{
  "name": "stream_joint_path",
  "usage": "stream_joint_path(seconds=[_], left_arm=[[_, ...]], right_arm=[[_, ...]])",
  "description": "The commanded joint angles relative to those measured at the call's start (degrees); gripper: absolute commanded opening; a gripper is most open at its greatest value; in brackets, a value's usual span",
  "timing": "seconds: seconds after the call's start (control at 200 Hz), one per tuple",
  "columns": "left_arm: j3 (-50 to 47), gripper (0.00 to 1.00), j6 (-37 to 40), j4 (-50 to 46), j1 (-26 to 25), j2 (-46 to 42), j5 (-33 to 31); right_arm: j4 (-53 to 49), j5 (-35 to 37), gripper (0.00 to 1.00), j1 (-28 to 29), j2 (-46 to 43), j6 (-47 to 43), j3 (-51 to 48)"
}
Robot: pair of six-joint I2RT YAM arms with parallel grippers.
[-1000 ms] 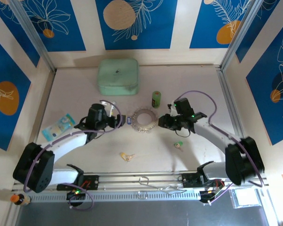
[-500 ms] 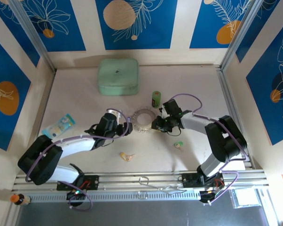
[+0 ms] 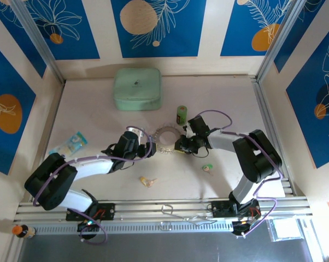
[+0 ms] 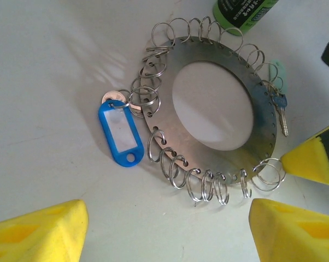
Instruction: Put the keys on the keyring
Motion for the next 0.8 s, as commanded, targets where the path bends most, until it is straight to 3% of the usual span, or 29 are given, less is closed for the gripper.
stream_joint_path(seconds=[0.0, 0.53, 0.795], left_arm=[[1.31, 0.77, -0.75, 1.48, -0.7, 0.53, -1.09], [1.16, 0.77, -1.1, 1.93, -0.88, 0.79, -1.0], [0.71, 0.76, -1.45, 2.11, -0.93, 0.38, -1.37]], right_arm=[[0.22, -1.98, 0.17, 0.27, 0.5, 0.25, 0.98], [0.3, -3.29, 0.17, 0.79, 2.21, -0.1, 2.29], [-0.25, -2.82, 0.11, 1.06, 2.87, -0.41, 2.74]])
